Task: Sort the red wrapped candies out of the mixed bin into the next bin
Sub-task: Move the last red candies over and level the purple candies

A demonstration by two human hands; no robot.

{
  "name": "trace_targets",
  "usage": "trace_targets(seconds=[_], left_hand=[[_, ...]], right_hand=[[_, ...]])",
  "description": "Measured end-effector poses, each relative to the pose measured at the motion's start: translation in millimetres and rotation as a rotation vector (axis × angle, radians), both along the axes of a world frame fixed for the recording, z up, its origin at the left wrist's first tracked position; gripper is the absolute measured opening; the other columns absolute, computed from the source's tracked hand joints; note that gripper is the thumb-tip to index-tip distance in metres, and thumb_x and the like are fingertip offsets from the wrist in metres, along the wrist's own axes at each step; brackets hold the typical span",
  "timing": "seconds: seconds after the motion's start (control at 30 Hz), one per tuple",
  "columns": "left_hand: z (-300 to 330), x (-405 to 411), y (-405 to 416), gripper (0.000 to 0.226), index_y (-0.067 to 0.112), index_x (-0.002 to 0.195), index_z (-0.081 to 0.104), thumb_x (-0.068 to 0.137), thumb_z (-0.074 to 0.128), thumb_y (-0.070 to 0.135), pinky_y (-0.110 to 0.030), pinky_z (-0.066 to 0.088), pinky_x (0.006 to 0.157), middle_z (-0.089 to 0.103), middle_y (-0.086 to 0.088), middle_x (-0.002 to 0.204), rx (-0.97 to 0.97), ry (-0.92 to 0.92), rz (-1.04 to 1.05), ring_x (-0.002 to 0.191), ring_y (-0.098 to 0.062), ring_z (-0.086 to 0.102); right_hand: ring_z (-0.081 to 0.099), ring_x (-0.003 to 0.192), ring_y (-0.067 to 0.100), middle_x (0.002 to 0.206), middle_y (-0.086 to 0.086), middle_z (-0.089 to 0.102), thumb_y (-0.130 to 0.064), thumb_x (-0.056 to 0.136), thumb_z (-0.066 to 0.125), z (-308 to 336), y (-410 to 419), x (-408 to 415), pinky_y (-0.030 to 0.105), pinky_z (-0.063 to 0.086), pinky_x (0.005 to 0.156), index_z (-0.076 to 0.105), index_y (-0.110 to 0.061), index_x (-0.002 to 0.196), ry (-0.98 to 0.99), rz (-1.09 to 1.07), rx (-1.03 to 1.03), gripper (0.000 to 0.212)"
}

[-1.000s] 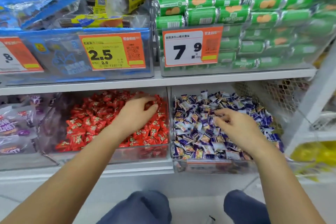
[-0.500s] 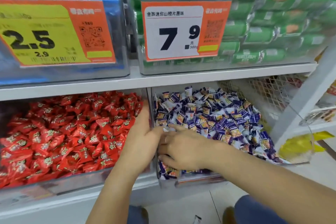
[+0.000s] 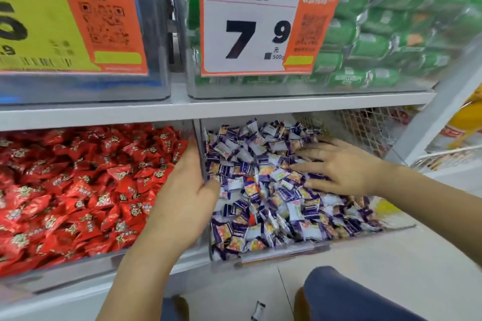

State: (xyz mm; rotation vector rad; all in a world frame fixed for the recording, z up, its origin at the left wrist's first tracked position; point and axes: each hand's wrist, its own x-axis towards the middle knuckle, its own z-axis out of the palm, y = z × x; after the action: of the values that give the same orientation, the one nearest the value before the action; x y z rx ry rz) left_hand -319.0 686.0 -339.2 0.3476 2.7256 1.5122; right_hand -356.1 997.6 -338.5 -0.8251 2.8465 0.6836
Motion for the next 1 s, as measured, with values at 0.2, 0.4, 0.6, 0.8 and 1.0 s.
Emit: trace_targets(seconds=[0.2,0.4,0.6,0.8,1.0], left_hand=[[-0.7,-1.1,5.4,0.05,0.024,0.129,0.038,0.083,0.048,0.007,-0.036,0.043,0.086,0.054,-0.002,0.124,-0.032,0.005,0.058,0.106,-0.021,0.052],[-3.5,-3.7,6.9,0.053,0.018,0.134,0.035,0.083,0.047,0.008,-0.04,0.045,0.084,0.053,-0.008,0.124,-0.074,0.006,0.095,0.103,-0.026,0.052],[-3.0,-6.3,5.3,0.047,0.015,0.127,0.038,0.082,0.047,0.008,-0.041,0.045,0.082,0.053,-0.008,0.117,-0.092,0.0,0.089,0.1,-0.027,0.052],[0.3,-5.1,6.1,0.052,0.014,0.129,0.037,0.079,0.047,0.008,-0.044,0.045,0.085,0.052,-0.009,0.12,-0.106,0.004,0.078,0.102,-0.028,0.052],[2.5,-3.6,5.3,0.044,0.018,0.123,0.038,0.081,0.047,0.007,-0.043,0.046,0.084,0.052,-0.006,0.117,-0.123,-0.007,0.072,0.098,-0.025,0.053]], right_hand=[[0.062,0.105,0.026,0.116,0.003,0.065,-0.05,0.096,0.031,8.7,-27.5,18.7,0.043,0.049,0.091,0.071,-0.025,0.107,0.14,0.048,-0.335,0.048],[0.024,0.14,0.025,0.156,0.007,0.017,-0.042,0.083,0.066,-10.8,-129.5,10.0,0.038,0.034,0.108,0.022,-0.03,0.148,-0.425,-0.099,-0.184,0.08],[0.046,0.118,0.032,0.14,0.013,0.033,-0.029,0.082,0.064,-33.0,-149.2,-1.2,0.038,0.05,0.085,0.029,-0.027,0.143,-0.369,-0.12,-0.045,0.07],[0.062,0.1,0.028,0.121,0.009,0.053,-0.016,0.089,0.058,-38.9,-124.0,-12.9,0.037,0.056,0.079,0.051,-0.023,0.129,-0.15,-0.218,-0.343,0.041],[0.06,0.079,0.021,0.11,0.004,0.058,-0.032,0.092,0.057,0.8,-68.3,-7.2,0.03,0.048,0.066,0.029,-0.043,0.143,-0.04,-0.366,-0.489,0.059]])
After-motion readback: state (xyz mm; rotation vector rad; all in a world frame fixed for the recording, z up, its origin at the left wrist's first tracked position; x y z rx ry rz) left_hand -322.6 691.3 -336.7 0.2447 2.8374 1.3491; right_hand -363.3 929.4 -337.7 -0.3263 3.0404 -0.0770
